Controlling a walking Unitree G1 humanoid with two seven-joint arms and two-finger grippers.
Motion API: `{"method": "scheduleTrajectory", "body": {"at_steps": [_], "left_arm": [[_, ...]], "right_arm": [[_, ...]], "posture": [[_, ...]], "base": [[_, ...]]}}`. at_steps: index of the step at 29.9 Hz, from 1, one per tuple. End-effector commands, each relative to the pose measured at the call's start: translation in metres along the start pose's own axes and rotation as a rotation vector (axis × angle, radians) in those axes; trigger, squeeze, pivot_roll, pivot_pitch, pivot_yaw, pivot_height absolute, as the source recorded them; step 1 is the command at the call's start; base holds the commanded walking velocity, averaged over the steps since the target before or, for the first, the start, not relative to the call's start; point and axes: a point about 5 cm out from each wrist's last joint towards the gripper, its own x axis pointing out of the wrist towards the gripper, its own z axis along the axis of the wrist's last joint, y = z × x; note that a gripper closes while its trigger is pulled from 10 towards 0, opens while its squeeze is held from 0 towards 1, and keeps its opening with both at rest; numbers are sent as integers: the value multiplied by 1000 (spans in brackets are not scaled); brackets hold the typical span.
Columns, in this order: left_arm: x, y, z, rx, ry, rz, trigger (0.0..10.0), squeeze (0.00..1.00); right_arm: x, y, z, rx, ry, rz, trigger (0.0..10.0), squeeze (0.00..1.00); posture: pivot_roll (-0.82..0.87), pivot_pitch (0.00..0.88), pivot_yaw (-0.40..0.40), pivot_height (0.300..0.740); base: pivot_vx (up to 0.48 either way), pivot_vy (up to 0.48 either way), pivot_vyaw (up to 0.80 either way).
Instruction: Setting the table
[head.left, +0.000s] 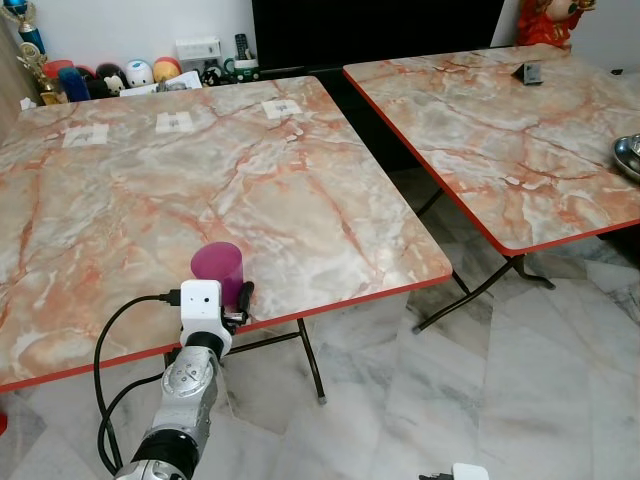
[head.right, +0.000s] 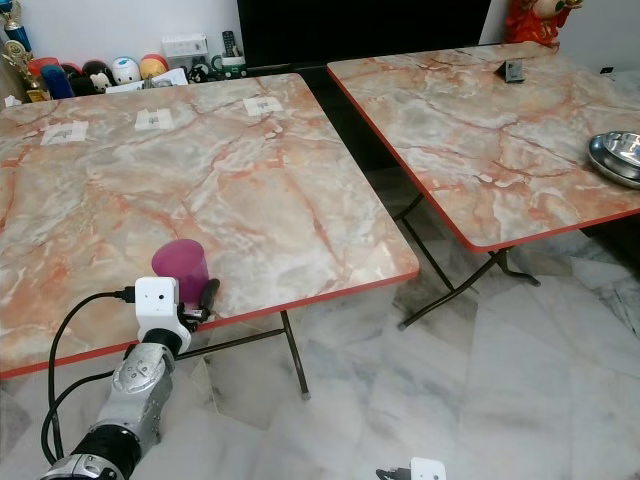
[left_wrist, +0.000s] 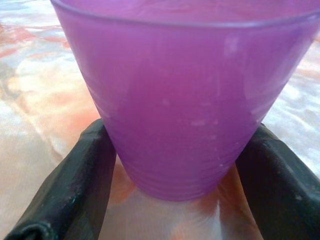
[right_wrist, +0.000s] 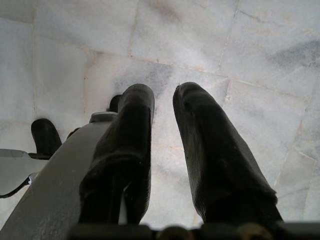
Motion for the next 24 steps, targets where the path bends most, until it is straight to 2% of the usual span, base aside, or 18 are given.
{"method": "scheduleTrajectory", "body": {"at_steps": [1,15,24], "left_arm": [[0,-2,-1,-12,-1,8,0,0],[0,0,1,-18,-23,19,0,0],[-3,20,14,0,-104,51,0,0]], "right_arm": [[0,2,-4,-2,16,1,10000,0],[-1,1,-6,-5,19,-2,10000,0],[-1,-1,-7,-4,19,-3,10000,0]], "posture": [[32,107,-20,740],[32,105,-25,740],[35,95,-20,740]], "base": [[0,0,0],[0,0,0],[0,0,0]]}}
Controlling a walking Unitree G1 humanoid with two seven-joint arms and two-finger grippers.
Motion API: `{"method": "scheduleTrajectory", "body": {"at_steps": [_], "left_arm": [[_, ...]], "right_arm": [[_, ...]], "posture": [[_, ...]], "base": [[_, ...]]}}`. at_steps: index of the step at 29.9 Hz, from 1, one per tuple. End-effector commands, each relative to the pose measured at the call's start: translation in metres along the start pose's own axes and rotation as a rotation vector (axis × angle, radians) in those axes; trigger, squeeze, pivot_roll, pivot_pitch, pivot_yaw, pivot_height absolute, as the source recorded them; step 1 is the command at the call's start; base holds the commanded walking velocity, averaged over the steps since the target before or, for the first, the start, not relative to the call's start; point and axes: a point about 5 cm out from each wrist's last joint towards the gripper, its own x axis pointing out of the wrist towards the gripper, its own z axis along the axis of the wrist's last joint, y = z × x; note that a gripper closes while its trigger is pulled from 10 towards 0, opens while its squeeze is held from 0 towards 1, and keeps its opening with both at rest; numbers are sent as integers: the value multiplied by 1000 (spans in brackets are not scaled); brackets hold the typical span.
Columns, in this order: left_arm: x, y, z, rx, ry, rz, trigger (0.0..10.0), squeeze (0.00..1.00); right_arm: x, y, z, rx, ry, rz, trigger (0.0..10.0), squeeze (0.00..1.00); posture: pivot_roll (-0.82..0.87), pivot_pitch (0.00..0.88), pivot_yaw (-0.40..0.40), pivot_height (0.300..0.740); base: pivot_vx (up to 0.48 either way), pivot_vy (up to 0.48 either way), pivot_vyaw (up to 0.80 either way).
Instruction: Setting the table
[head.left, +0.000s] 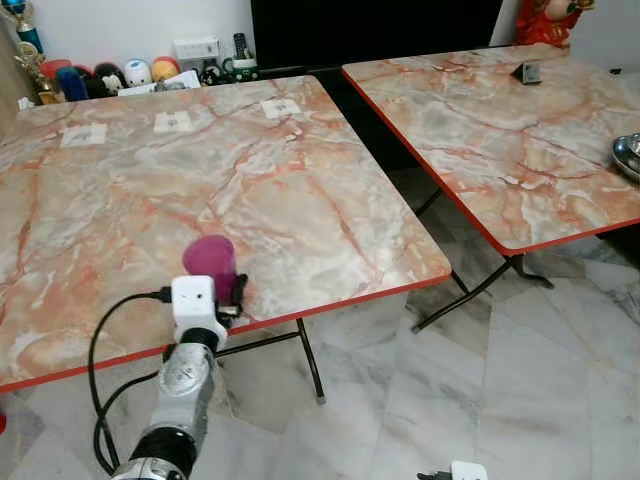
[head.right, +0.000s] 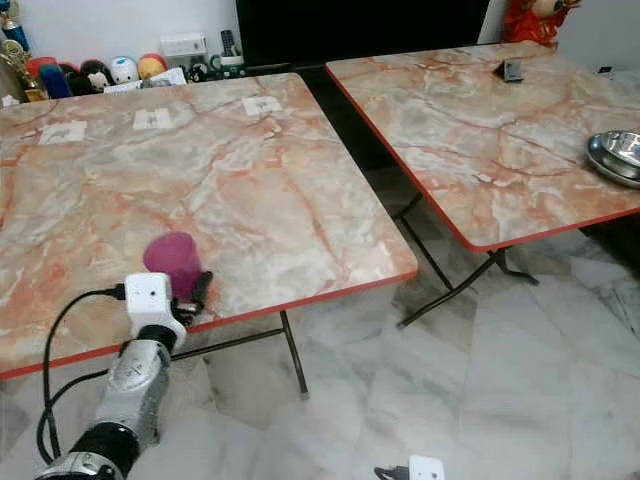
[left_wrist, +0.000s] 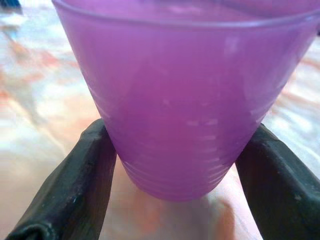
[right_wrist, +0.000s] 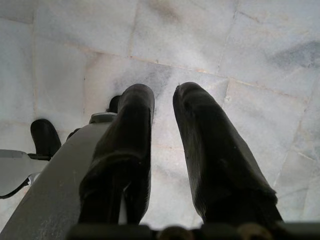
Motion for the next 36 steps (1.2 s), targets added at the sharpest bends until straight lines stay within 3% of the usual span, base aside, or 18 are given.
{"method": "scheduleTrajectory", "body": {"at_steps": [1,4,7,8,9,10,11,12,13,16,24,29,36], "left_arm": [[-6,9,3,13,-31,0,0,0],[-8,10,4,20,-39,-12,0,0],[-20,17,4,68,-52,-55,0,0],[-25,23,3,82,-49,-51,3412,0],[-29,27,3,91,-47,-47,3412,0],[-34,35,3,105,-46,-37,10000,0],[-44,49,4,129,-46,-15,10000,0],[-44,49,4,129,-46,-15,10000,0],[-53,60,5,153,-44,1,10000,0],[-64,68,8,175,-43,-7,10000,0],[-80,65,13,175,-32,-38,10000,0],[-80,55,11,155,-15,-40,10000,0],[-78,48,11,142,2,-10,10000,0]], "right_arm": [[-1,-2,-7,-1,20,-2,10000,0],[-1,-3,-7,0,20,-3,10000,0],[-2,-4,-9,2,24,-6,10000,0],[-2,-4,-10,2,25,-7,10000,0],[-2,-5,-10,2,26,-8,10000,0],[-3,-6,-12,1,28,-8,10000,0],[-3,-7,-14,1,30,-9,10000,0],[-3,-7,-14,1,30,-9,10000,0],[-3,-7,-15,-2,32,-8,10000,0],[-4,-7,-15,-2,27,-7,10000,0],[-3,-10,-13,-8,19,-11,10000,0],[-3,-12,-10,-27,10,-16,10000,0],[-2,-12,-5,-53,-5,-18,10000,0]], "posture": [[33,91,-16,740],[32,88,-13,740],[35,78,-7,740],[37,76,-6,740],[39,73,-6,740],[41,70,-6,740],[50,62,-8,740],[50,62,-8,740],[56,56,-10,740],[60,49,-12,740],[62,34,-14,740],[56,54,-21,740],[50,82,-28,740]], "base": [[0,0,0],[0,0,0],[0,0,0],[0,0,0],[0,0,0],[0,0,0],[0,0,0],[0,0,0],[0,0,0],[0,0,0],[0,0,0],[0,0,0],[0,0,800]]}}
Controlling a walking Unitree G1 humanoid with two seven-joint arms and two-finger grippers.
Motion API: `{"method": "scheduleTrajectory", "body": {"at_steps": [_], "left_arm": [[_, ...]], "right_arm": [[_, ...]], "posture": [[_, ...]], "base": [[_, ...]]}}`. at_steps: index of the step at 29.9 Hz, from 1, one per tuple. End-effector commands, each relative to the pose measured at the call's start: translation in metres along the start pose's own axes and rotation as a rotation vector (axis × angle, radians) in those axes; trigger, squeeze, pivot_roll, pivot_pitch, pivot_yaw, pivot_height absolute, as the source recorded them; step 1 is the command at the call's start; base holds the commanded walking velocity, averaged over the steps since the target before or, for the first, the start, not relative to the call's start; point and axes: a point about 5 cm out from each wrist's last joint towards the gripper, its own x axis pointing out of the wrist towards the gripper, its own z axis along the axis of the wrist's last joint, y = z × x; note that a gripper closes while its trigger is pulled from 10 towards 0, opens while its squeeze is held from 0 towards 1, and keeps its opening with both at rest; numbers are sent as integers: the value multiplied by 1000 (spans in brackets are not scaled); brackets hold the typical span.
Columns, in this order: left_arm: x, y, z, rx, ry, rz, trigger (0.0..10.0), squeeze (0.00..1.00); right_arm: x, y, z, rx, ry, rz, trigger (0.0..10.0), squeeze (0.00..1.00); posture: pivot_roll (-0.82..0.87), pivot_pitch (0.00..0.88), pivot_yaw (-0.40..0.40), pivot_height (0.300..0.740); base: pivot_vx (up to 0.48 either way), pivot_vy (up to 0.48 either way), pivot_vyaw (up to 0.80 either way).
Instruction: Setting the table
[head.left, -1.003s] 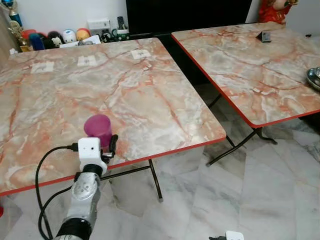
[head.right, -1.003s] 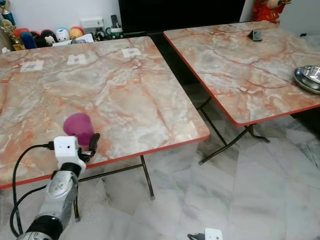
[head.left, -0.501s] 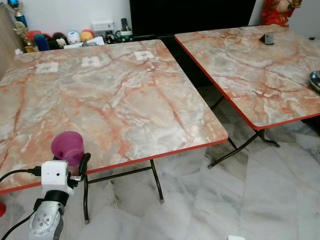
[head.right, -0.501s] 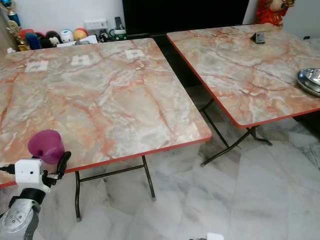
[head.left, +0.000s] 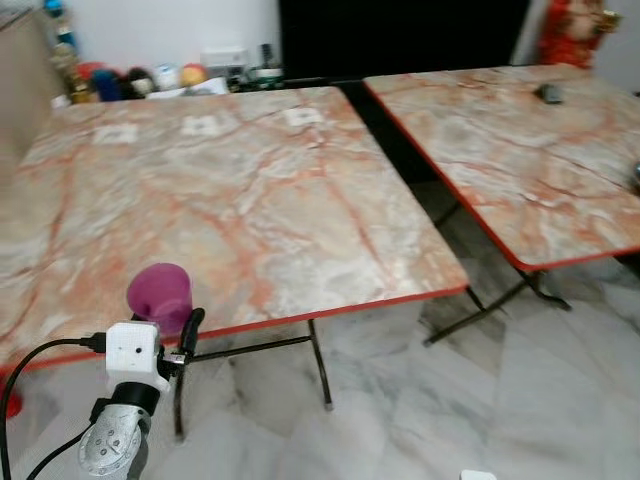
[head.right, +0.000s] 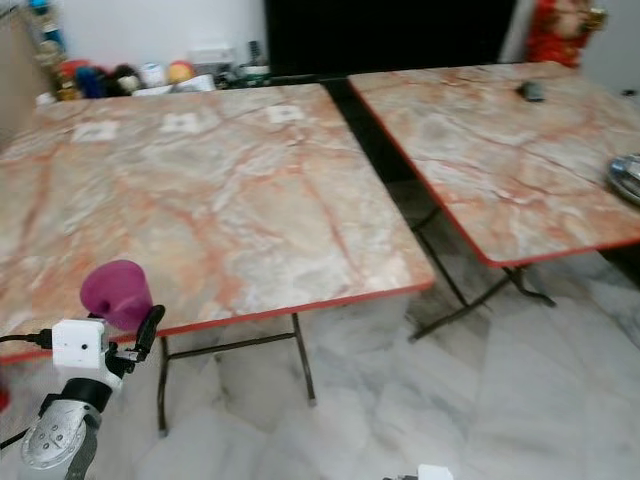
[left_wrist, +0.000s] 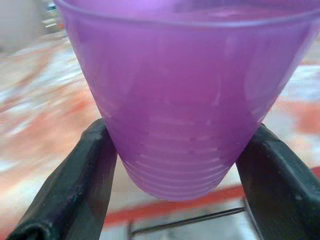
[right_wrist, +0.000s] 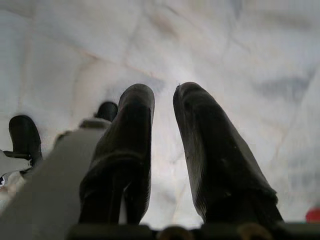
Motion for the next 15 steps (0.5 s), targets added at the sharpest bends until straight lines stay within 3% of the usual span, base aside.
{"method": "scheduleTrajectory", "body": {"at_steps": [1,9,15], "left_arm": [[-3,0,0,13,12,4,10000,0],[-4,2,2,24,27,24,10000,0],[-4,1,2,20,34,19,10000,0]], "right_arm": [[-1,1,-4,-9,12,6,10000,0],[0,4,-3,-3,18,15,10000,0],[0,5,0,13,12,15,10000,0]], "posture": [[50,82,-28,740],[57,94,-28,740],[55,103,-27,740]], "base": [[0,0,800],[0,-65,757],[0,-369,0]]}}
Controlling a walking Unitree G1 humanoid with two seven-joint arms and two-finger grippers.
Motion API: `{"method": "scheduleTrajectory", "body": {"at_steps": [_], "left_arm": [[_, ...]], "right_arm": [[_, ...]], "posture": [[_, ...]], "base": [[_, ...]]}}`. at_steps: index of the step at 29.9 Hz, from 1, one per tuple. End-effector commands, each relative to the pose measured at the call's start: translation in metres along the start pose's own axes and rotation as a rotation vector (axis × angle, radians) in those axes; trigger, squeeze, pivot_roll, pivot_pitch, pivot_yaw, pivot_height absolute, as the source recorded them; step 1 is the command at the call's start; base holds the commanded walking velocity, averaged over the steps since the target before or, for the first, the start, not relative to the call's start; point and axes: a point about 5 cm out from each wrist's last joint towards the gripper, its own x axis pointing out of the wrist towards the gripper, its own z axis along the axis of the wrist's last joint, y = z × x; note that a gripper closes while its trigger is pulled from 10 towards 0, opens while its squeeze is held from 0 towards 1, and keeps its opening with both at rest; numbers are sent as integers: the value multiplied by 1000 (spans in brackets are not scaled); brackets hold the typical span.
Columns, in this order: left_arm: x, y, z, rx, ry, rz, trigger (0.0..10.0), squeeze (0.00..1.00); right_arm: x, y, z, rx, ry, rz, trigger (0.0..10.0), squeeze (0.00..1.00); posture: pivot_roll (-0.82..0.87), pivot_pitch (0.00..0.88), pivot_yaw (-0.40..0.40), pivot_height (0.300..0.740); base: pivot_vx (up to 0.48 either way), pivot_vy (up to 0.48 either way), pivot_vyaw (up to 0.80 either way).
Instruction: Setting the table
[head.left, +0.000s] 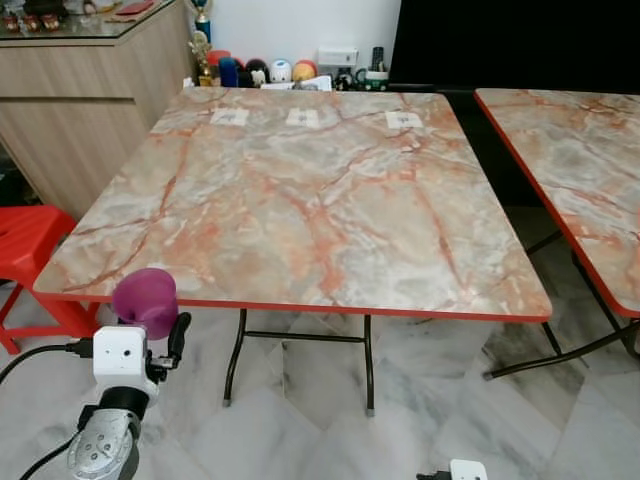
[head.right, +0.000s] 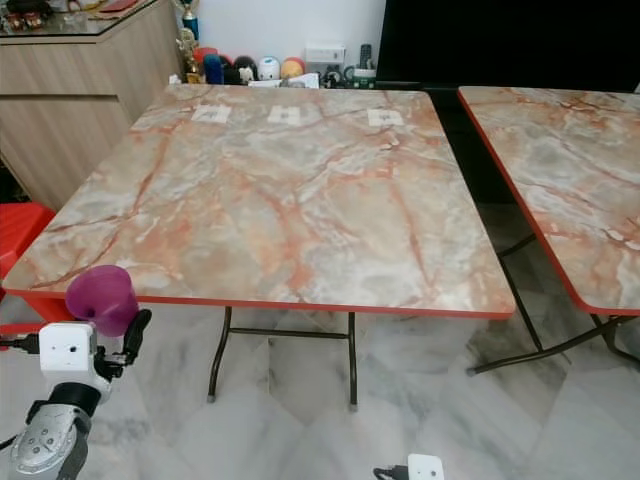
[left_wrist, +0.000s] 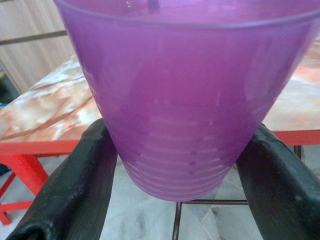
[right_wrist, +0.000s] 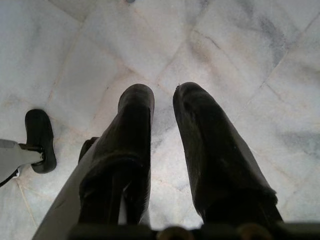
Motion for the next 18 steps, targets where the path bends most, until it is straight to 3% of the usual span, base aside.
{"method": "scheduleTrajectory", "body": {"at_steps": [1,6,10,18], "left_arm": [[1,-4,5,11,-12,-12,10000,0],[1,-4,5,8,-12,-11,10000,0],[1,-4,6,6,-14,-10,10000,0],[3,-5,8,3,-17,-11,10000,0]], "right_arm": [[-1,-4,-5,6,24,-13,10000,0],[-1,-2,-4,-16,21,-6,10000,0],[-1,0,-7,-20,24,-3,10000,0],[-2,-2,-9,-1,32,-9,10000,0]], "posture": [[56,104,-28,740],[57,104,-28,740],[58,104,-28,740],[58,104,-26,740]], "base": [[0,-416,0],[0,-438,0],[0,-444,706],[0,-444,0]]}}
